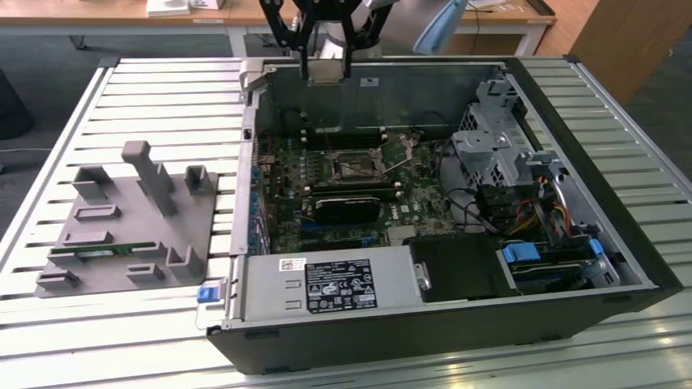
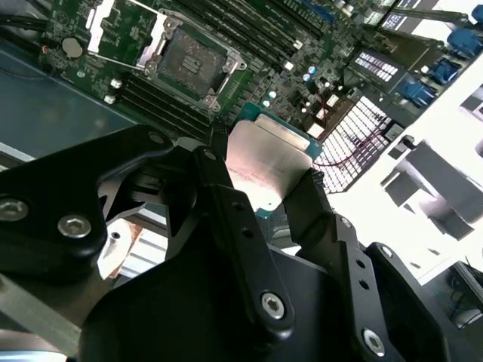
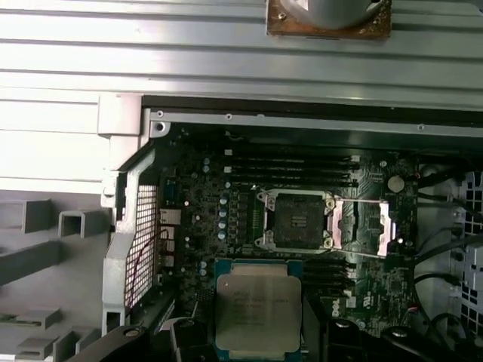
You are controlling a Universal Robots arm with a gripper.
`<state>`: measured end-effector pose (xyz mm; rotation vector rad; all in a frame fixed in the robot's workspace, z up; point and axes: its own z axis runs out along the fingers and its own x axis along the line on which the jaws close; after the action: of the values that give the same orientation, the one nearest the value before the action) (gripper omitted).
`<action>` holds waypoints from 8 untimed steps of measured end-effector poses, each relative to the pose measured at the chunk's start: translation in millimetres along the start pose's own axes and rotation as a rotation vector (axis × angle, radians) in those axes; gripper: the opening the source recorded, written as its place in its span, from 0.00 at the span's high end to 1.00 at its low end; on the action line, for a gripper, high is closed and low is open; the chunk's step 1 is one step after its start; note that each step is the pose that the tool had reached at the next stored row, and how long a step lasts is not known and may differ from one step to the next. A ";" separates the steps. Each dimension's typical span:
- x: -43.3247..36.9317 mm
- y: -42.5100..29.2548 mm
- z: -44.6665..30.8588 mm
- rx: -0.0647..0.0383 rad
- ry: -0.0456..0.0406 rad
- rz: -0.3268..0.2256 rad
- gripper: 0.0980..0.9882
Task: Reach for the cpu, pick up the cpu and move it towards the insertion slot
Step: 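Pick up the cpu and move it towards the insertion slot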
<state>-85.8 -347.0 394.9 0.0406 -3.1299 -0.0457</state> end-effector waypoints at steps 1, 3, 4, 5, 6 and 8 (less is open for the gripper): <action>-1.6 1.9 0.2 0.000 0.0001 0.000 0.50; -5.8 6.0 0.7 0.000 0.0001 0.000 0.50; -8.7 8.0 0.9 0.000 0.0001 0.000 0.50; -12.3 9.0 1.1 0.000 0.0001 0.000 0.50; -15.7 9.4 1.3 0.000 0.0001 0.000 0.50; -23.1 9.3 1.5 0.000 0.0001 0.000 0.50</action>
<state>-63.0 -337.0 393.5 0.0407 -3.1298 -0.0456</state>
